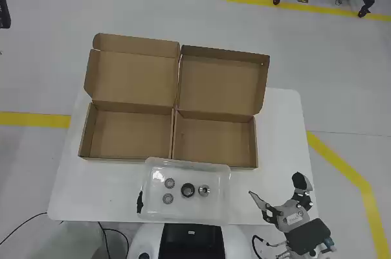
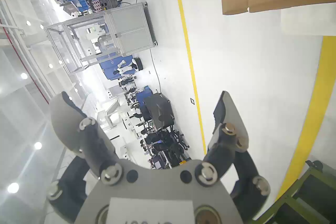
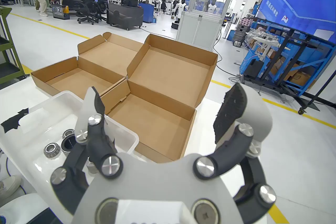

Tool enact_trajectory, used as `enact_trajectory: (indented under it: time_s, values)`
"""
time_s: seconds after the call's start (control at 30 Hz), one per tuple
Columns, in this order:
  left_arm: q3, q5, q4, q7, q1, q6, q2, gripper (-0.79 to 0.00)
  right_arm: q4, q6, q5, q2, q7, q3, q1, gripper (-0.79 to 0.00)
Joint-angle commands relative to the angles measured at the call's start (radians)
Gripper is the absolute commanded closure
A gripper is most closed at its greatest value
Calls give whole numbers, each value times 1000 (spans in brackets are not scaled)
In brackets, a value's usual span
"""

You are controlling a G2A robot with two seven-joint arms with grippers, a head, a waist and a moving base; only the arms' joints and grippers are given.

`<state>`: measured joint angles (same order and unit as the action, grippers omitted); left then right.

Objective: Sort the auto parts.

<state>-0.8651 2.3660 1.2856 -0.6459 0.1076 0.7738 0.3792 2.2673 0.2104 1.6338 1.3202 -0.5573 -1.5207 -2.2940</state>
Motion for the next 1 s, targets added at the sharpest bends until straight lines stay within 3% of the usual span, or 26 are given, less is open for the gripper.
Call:
enact_trajectory:
  time_s: [0.0,0.7,0.97]
  values:
    - [0,0,0,0,0,0,0,-785,0,0,0,0,0,0,0,-785]
    - [0,0,0,0,0,0,0,-785,-4,0,0,0,6,1,3,-785]
    - [0,0,0,0,0,0,0,-785,-88,147,-44,-10,100,44,132,-785]
